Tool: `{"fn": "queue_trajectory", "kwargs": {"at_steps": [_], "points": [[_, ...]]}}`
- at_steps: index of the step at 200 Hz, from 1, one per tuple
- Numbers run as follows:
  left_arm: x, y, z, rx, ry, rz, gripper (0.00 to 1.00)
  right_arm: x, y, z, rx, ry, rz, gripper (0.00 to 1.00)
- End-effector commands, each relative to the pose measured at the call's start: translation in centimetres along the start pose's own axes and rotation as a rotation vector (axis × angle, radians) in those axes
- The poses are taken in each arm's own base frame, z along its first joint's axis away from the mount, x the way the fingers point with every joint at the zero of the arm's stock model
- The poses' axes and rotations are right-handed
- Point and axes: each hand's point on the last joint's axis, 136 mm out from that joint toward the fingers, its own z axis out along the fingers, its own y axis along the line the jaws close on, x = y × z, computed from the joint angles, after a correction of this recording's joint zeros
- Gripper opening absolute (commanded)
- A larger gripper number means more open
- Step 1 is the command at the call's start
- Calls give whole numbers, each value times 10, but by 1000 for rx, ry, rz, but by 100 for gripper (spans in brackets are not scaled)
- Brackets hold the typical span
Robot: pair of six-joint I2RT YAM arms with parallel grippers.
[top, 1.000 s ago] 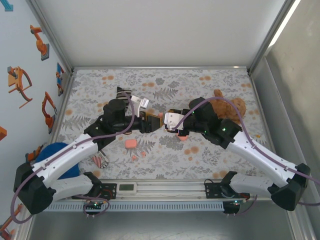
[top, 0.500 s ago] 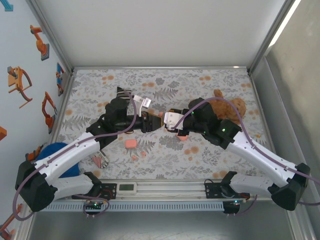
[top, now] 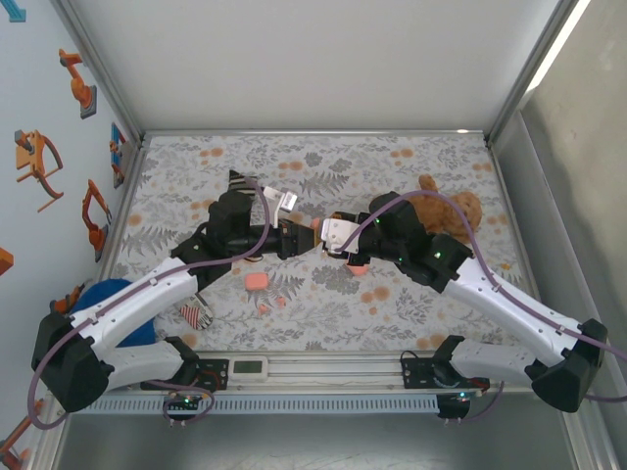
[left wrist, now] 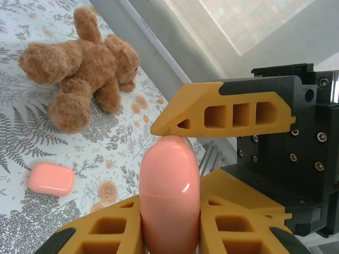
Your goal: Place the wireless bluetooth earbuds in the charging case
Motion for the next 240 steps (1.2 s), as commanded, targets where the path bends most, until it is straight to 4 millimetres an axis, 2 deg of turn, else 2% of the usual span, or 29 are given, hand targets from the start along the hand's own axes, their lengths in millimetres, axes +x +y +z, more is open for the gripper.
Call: {"fn": "queue_trajectory", "kwargs": {"at_steps": [1, 27, 46, 79, 103, 133, 175, 240], "points": [[-15, -23, -3, 69, -28, 55, 21, -1, 4, 2, -12, -11, 25, 44], [-16, -24, -4, 69, -35, 60, 16, -4, 6, 0, -26, -20, 40, 48], [-17, -23, -6, 61, -49, 67, 14, -6, 6, -2, -25, -32, 54, 61], [-20, -20, -11, 41, -93, 99, 7, -15, 4, -9, -6, -84, 74, 77], [-24, -16, -19, 7, -164, 148, 0, -25, 0, -19, 28, -159, 93, 86], [-33, -16, -36, -20, -295, 250, 0, -36, -7, -30, 81, -250, 150, 96], [-44, -26, -57, -14, -450, 403, 0, -49, -15, -47, 98, -396, 254, 99], [-43, -47, -71, 51, -510, 573, 0, -63, -32, -70, 21, -676, 478, 99]]}}
